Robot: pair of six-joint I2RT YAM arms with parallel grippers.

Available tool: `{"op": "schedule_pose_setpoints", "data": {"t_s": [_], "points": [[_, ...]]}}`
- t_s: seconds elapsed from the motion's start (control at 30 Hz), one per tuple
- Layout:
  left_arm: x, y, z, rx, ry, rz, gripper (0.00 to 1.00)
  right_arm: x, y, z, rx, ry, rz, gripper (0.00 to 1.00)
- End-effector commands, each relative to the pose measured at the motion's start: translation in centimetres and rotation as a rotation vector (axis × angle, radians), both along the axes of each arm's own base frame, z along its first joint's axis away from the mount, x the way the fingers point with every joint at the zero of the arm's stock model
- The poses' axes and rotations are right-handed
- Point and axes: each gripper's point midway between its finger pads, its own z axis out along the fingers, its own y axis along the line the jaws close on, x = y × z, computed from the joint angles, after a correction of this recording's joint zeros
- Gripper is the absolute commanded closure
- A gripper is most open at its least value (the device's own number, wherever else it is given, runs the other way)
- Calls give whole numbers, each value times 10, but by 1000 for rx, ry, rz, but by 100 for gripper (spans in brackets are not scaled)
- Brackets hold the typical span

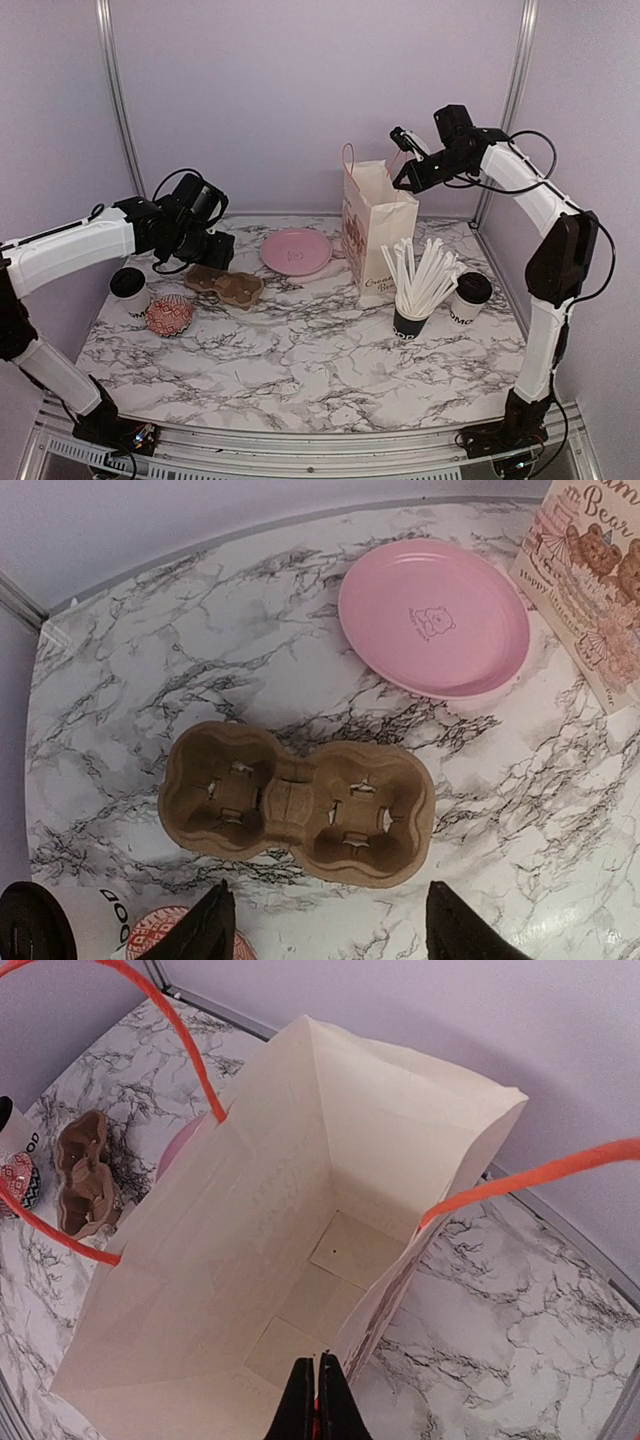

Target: Pack the takeout coffee

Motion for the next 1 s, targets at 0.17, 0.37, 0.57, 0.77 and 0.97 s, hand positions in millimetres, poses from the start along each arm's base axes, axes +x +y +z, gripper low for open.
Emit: {"op": "schedule_pose_setpoints", "data": {"t_s": [0.17,0.37,0.57,0.77,0.97], "points": [[2,17,-67,140,306,-63,42,7,2,21,-9,-63,8,100],[15,22,-94,181,395,-109,50,3,5,22,-8,-66,38,100],[19,-1,-107,134,447,-199,63,0,9,20,7,-55,68,100],[27,-28,-121,85,481,-252,65,-3,10,16,4,-44,82,100],[40,-40,-140,91,505,-268,66,-3,9,16,-5,-49,81,100]]}}
